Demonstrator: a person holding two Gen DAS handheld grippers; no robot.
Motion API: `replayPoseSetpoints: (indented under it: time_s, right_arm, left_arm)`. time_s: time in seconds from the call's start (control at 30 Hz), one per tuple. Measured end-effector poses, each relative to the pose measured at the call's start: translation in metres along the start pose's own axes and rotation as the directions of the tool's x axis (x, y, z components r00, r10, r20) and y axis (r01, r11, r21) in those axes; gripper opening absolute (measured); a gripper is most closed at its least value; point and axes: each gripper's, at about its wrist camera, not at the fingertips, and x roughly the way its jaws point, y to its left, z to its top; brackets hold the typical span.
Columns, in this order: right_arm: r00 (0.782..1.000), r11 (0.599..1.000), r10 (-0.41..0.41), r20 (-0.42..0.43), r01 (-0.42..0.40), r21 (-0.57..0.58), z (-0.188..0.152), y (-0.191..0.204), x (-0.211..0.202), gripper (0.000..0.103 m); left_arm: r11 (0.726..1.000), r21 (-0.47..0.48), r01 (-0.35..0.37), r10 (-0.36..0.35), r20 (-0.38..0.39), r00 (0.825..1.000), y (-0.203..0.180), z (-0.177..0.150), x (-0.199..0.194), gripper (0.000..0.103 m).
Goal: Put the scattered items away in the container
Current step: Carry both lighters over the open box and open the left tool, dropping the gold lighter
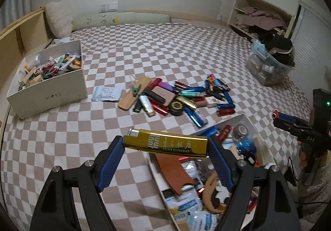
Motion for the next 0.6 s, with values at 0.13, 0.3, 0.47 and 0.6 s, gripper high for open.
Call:
replayPoseSetpoints:
  time_s: [0.13,0.3,0.47,0.6]
  right_arm:
    - [1.000,1.000,0.012,0.001,-0.012,-0.003,-0.003,0.003,-0.006,0.082]
    - [1.000,1.000,0.027,-0.006,-0.027,-0.011,-0.009,0.008,-0.010,0.082]
    - [0.999,0.999,0.045,-0.018,-0.045,-0.015,-0.016,0.014,-0.011,0.082]
    - [0.998,0.998,0.054,-0.031,-0.055,-0.025,-0.021,0.018,-0.012,0.082]
  left_arm:
    - [0.999,0.030,0.025,-0.024,-0.013,1.000,-0.016,-0.009,-0.003,0.081]
    - [0.992,0.109,0.059,-0.057,-0.021,0.998,-0.037,-0.021,-0.005,0.081]
    - [0.964,0.233,0.130,-0.121,-0.055,0.991,-0.054,-0.039,-0.002,0.081]
    - [0.933,0.320,0.167,-0.143,-0.097,0.985,-0.065,-0.054,0.003,0.081]
